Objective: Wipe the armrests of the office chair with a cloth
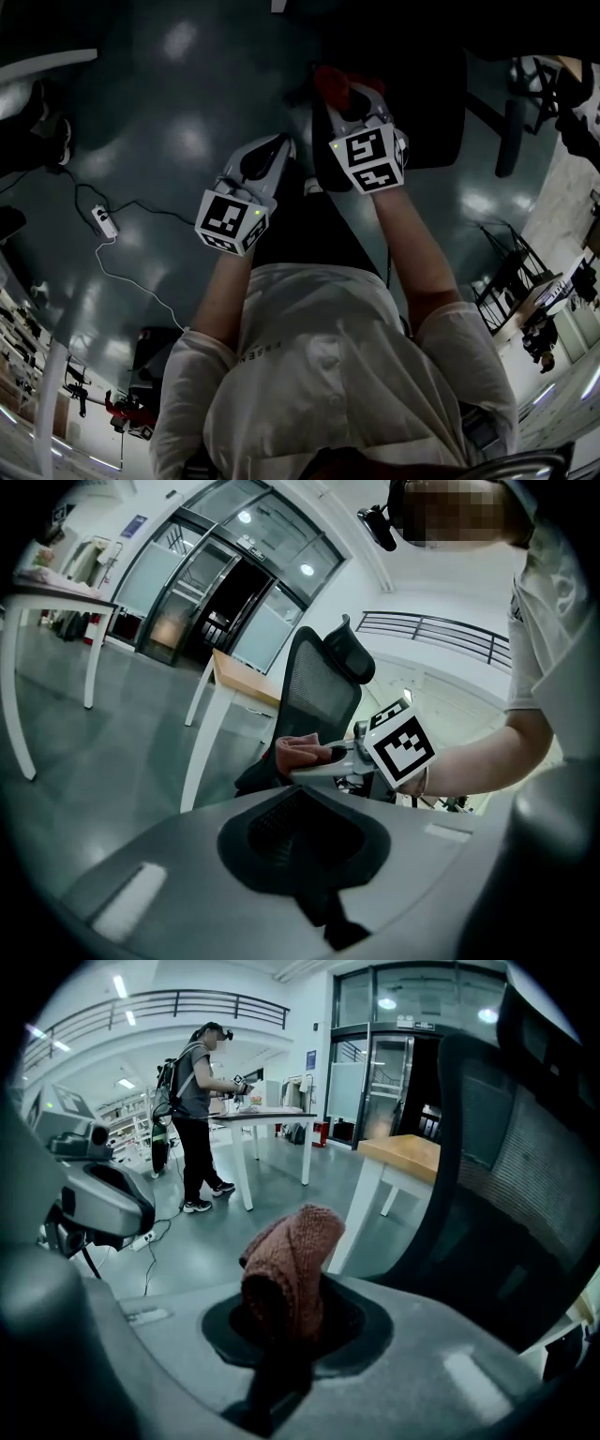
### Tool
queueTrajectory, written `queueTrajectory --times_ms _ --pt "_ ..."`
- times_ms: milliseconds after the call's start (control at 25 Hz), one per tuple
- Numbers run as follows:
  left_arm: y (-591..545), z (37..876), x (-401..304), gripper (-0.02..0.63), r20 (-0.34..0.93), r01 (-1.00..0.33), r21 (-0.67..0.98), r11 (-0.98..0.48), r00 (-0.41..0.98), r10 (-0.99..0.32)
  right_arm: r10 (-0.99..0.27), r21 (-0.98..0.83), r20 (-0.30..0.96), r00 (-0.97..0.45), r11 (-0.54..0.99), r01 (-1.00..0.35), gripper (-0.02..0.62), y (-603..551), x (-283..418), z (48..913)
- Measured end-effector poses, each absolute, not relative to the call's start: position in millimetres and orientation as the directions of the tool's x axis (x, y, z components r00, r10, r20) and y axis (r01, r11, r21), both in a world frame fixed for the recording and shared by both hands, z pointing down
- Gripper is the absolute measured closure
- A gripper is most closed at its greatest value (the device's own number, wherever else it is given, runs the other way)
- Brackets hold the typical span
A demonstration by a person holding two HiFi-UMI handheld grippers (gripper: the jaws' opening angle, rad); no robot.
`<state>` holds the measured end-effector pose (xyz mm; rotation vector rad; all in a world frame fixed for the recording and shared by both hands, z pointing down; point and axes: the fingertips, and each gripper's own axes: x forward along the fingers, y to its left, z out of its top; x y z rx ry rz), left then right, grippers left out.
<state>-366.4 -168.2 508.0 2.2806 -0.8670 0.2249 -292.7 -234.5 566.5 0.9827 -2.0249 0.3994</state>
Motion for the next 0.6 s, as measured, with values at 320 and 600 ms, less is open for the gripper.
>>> queueTrajectory --times_ms 320,600 --pt "-139.7 504.2 -358.2 0.589 0.367 -0.660 0.531 -0.532 0.745 -0.557 -0.440 0.009 0.793 -0.422 0.700 -0.714 0.541 -196.9 -311.1 563.1" --pt "-91.5 507.1 -365.2 0.589 0.381 -0.693 0.524 -0.496 0.711 -0.591 -0.417 -0.023 0.774 -0.476 0.733 -0.679 0.541 -142.1 -321.6 559.9"
